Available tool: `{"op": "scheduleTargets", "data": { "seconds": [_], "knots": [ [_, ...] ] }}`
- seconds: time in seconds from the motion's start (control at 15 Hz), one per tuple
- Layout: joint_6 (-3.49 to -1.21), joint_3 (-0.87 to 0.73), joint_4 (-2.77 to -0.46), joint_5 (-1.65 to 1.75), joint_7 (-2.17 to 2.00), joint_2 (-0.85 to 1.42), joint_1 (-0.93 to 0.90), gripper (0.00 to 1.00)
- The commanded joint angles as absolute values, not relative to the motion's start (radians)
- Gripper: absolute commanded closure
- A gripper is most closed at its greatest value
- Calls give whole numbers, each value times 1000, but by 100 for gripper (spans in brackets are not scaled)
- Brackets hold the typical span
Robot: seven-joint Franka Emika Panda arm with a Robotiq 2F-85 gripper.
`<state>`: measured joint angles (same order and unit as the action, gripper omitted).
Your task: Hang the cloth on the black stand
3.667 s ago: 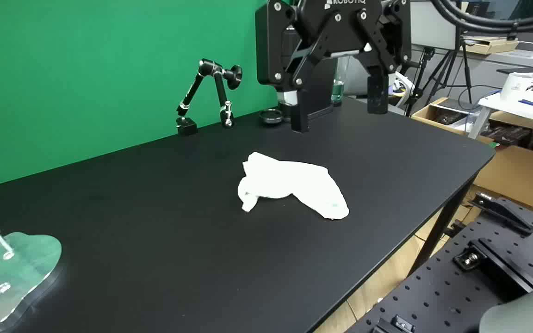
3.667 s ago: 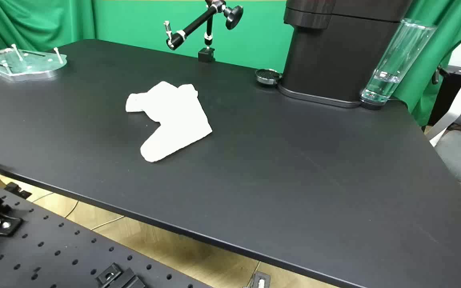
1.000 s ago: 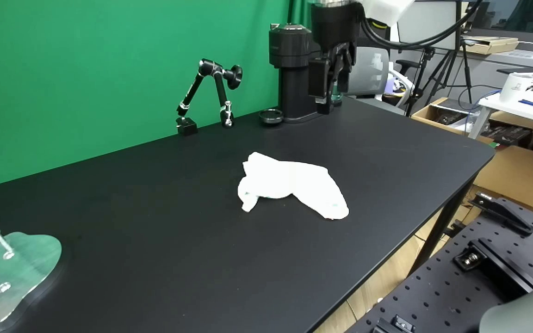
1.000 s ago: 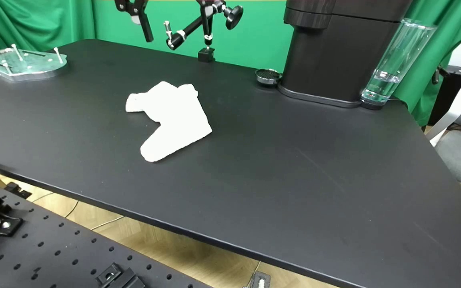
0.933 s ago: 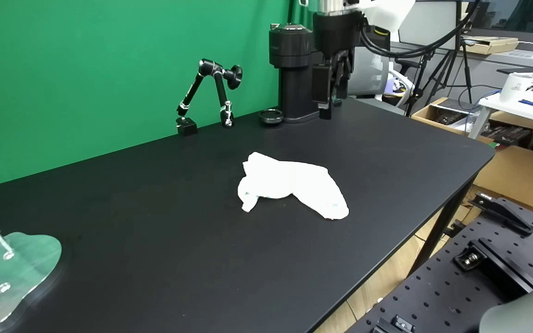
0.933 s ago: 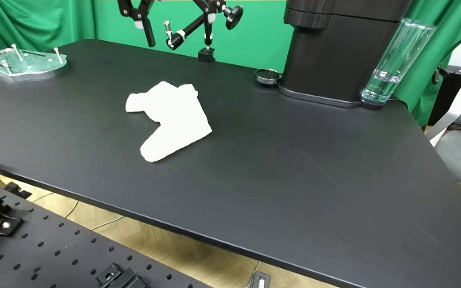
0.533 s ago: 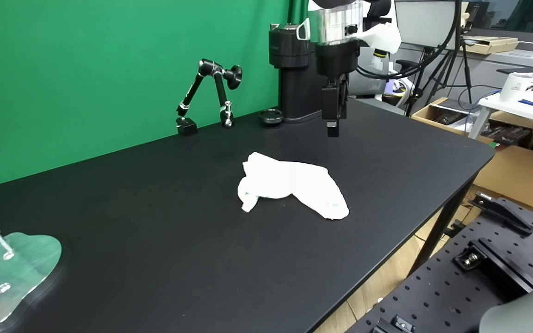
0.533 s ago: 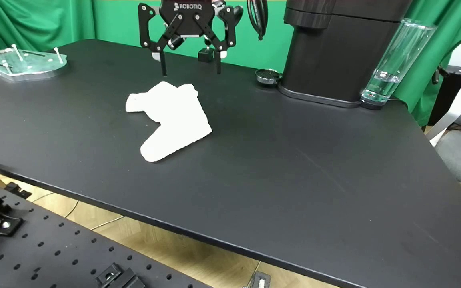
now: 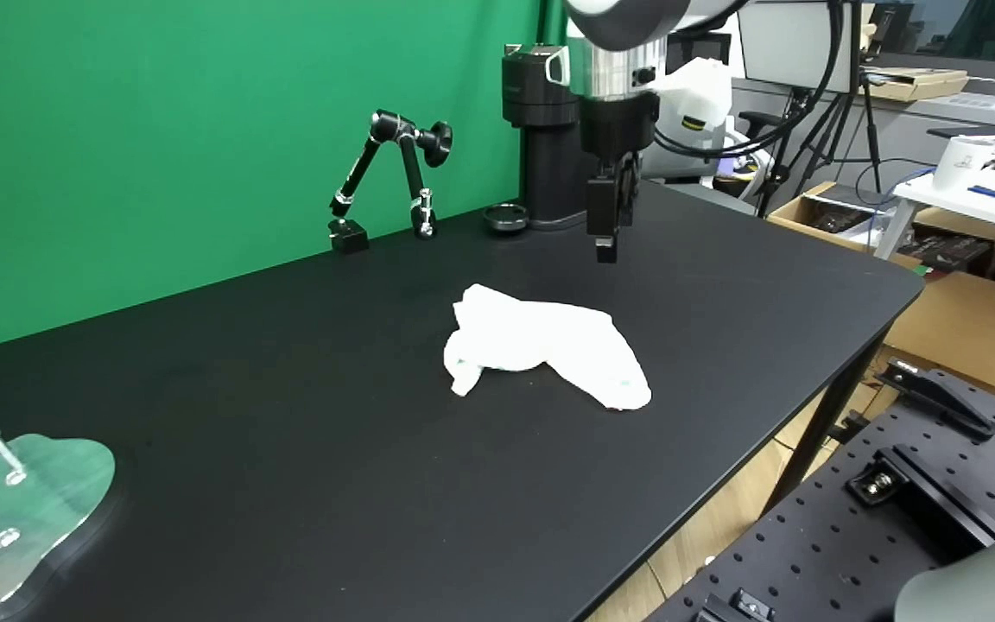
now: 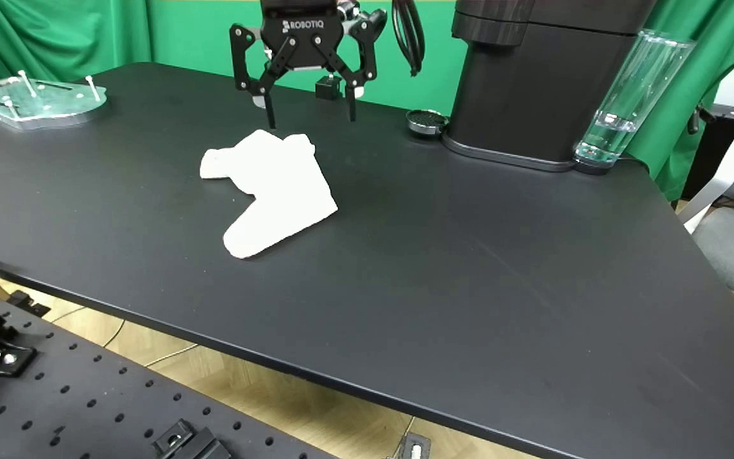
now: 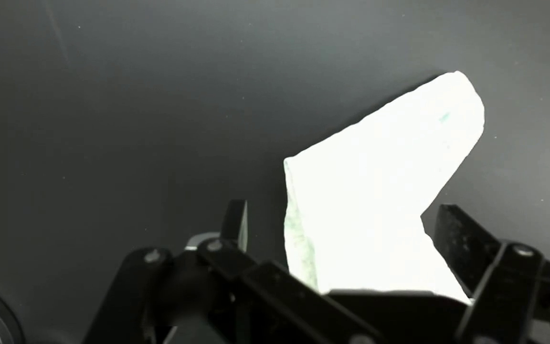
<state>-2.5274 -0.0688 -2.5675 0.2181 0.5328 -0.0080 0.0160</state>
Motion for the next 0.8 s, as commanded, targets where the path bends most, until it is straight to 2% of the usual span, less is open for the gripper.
{"op": "scheduleTargets", "data": {
  "seconds": [0.0,0.73],
  "knots": [
    [-2597,-58,-2531,221,523,107,28,0],
    [-2703,-20,-2382,216,498,367,60,0]
  ]
}}
